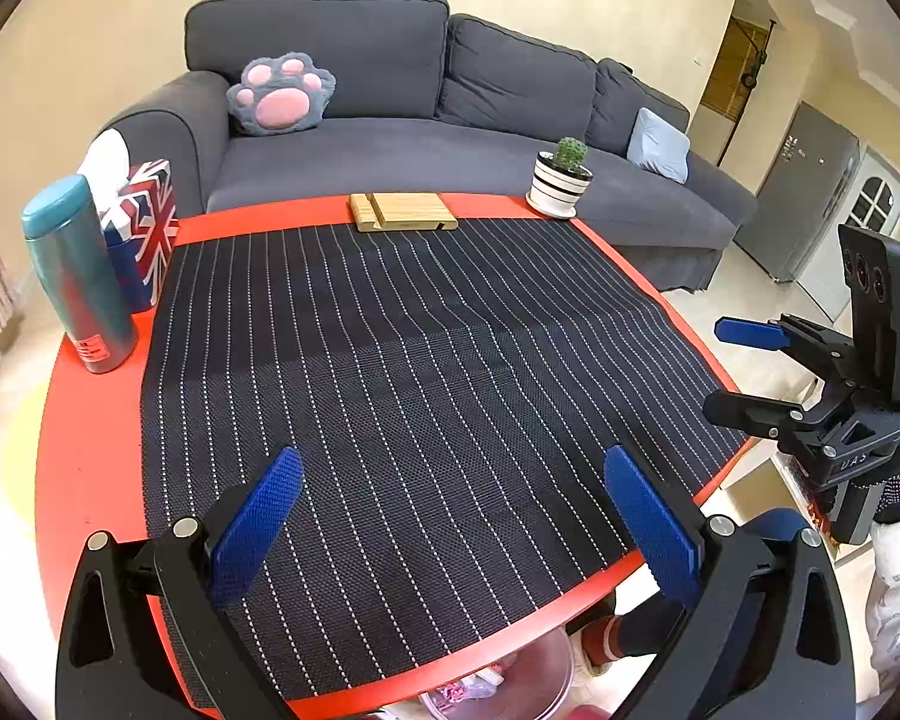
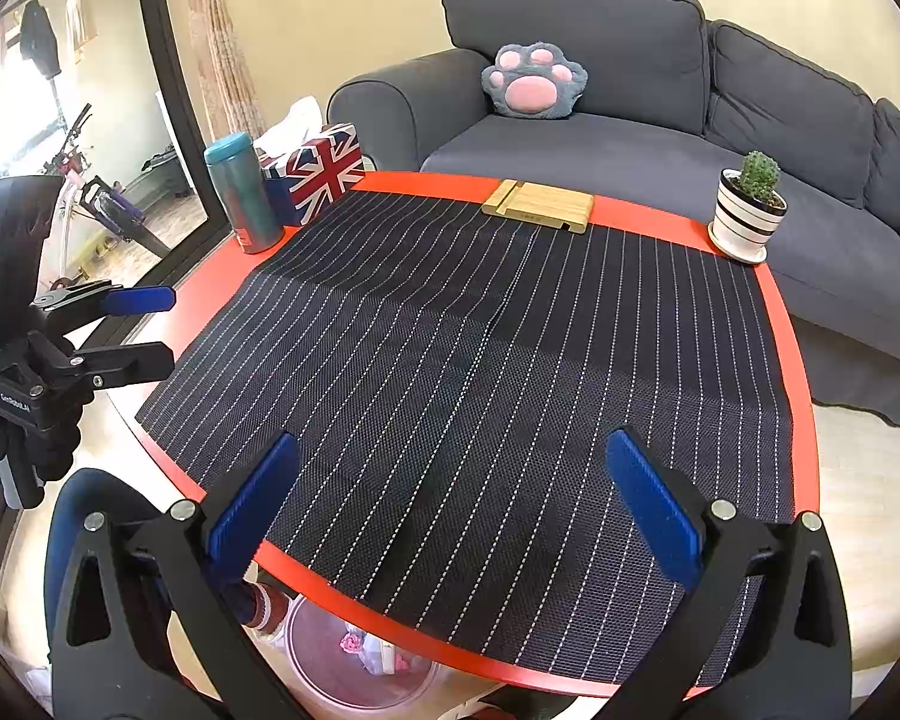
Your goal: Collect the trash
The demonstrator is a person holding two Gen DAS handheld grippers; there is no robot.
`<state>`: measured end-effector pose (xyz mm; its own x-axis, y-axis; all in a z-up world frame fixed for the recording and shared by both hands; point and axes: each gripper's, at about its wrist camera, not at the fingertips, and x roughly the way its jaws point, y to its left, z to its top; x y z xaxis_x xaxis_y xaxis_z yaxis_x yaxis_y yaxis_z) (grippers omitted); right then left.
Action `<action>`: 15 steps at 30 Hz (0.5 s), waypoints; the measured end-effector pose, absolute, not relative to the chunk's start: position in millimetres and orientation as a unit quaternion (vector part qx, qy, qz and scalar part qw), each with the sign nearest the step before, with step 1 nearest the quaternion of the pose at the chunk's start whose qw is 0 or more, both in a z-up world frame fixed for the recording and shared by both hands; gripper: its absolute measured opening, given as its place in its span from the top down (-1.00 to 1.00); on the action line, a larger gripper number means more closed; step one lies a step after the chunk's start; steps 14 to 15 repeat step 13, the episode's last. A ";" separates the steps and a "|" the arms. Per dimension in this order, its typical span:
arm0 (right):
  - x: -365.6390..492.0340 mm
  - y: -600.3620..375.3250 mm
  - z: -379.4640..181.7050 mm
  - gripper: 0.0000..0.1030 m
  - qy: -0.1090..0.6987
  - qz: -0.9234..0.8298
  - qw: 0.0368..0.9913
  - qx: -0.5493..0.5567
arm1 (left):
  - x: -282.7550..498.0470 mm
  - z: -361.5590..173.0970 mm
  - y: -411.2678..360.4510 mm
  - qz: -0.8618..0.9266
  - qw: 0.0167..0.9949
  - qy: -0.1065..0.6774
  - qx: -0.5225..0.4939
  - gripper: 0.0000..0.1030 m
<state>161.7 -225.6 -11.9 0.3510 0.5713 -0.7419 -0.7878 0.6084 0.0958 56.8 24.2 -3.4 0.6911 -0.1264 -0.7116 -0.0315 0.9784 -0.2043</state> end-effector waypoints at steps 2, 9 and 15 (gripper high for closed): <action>161.6 -225.6 -11.9 -0.94 0.385 0.419 0.810 -0.140 | 57.0 -3.6 23.9 -0.025 0.914 0.392 -0.101 -0.88; 160.5 -225.1 -12.0 -0.94 0.385 0.420 0.809 -0.141 | 56.4 -4.4 22.2 -0.027 0.913 0.396 -0.098 -0.88; 159.7 -224.1 -12.1 -0.94 0.386 0.421 0.809 -0.141 | 57.6 -5.5 23.6 -0.024 0.911 0.399 -0.098 -0.88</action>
